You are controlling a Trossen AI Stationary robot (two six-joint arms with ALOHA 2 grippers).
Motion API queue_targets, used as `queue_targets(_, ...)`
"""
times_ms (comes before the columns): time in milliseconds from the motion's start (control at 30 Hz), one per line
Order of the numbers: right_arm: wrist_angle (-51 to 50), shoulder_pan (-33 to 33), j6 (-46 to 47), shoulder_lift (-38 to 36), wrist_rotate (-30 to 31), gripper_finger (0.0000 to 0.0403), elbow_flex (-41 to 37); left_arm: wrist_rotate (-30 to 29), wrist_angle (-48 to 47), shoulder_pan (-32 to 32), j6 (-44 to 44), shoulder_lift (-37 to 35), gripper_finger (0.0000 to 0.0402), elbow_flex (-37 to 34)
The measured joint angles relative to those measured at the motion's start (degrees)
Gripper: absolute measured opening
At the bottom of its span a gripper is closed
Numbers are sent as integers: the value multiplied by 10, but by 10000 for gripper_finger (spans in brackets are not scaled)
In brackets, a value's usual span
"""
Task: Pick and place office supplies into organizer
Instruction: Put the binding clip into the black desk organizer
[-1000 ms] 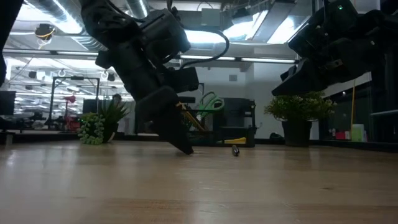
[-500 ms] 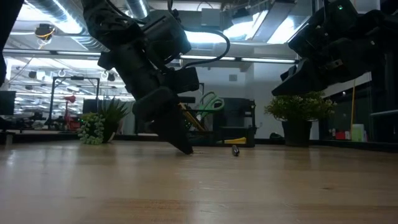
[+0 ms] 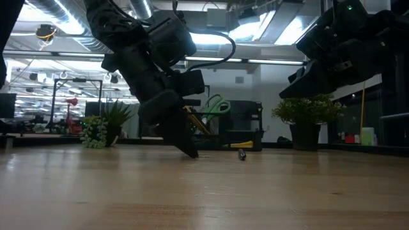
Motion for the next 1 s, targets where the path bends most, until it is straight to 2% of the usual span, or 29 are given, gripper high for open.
queue_targets(667, 0, 0, 1, 0, 0, 6, 0, 1, 8, -1, 19, -11, 56, -1)
queue_targets(1000, 0, 0, 1, 0, 0, 6, 0, -7, 3, 0, 30, -25, 56, -3)
